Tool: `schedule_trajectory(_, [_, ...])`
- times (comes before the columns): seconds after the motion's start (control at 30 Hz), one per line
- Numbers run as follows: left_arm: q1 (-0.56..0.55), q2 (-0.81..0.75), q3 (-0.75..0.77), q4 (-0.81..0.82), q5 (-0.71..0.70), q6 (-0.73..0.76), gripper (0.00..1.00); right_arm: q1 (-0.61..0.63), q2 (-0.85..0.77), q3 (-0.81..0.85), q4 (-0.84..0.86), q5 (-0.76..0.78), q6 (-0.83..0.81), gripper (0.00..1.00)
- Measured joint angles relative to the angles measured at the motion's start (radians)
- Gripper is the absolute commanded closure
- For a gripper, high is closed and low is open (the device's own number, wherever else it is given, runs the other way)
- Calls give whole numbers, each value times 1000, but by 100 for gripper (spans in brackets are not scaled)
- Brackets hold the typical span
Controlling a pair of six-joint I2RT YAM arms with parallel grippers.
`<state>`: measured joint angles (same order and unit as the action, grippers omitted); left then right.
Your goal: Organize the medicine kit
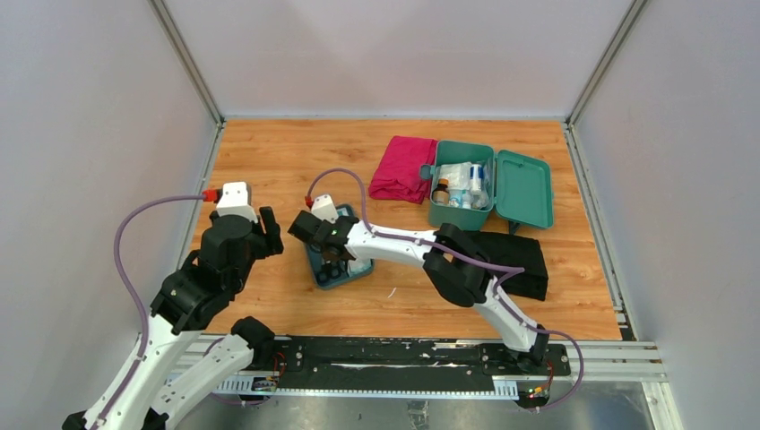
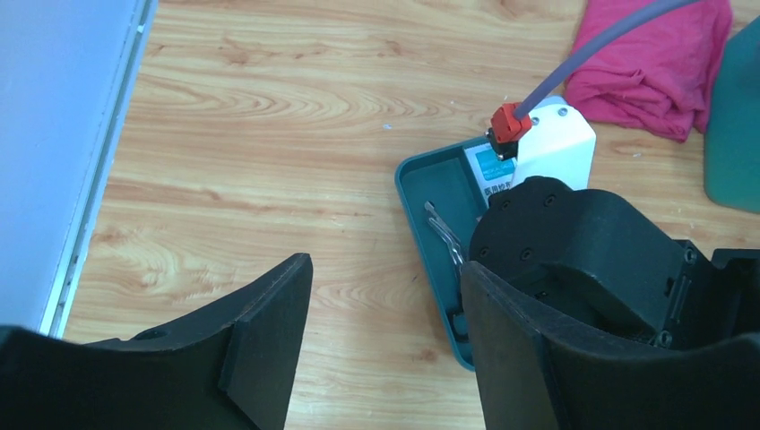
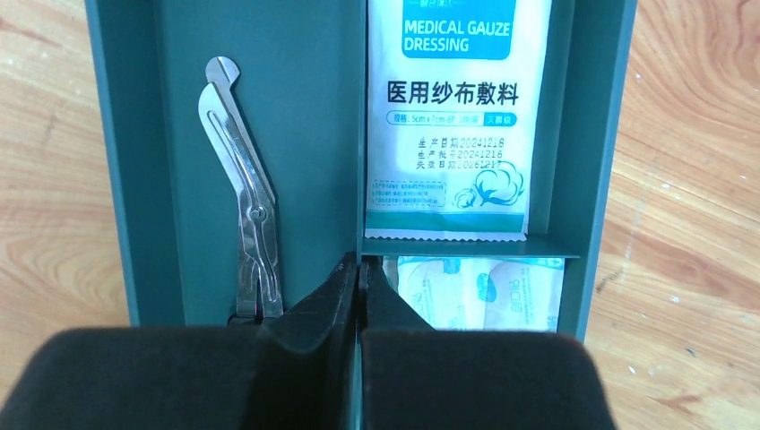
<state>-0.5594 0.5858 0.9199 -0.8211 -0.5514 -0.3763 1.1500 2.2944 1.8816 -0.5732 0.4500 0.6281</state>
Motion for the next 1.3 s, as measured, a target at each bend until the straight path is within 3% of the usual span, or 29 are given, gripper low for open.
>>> schedule_trajectory(0.23, [0,-43,61,-19,0,-17,25,-2,-109,-20,-37,-16,-54,100])
schedule_trajectory(0.47, [0,-51,73,-30,1,-28,22,-66,-343,-27,-79,-53,-81,100])
schedule_trajectory(0.67, [0,-34,68,-34,6,-58,18,-258,-525,-19,-207,-60,-80,100])
schedule_trajectory(0.93, [0,49,24,32,63,-80,11,-558,-752,-189,-271,-53,-80,100])
schedule_trajectory(1.17, [0,151,-54,155,192,-96,8,-732,-744,-222,-260,-86,-143,100])
schedule_trajectory(1.3, [0,213,-84,211,252,-104,7,-756,-689,-222,-236,-113,-192,100])
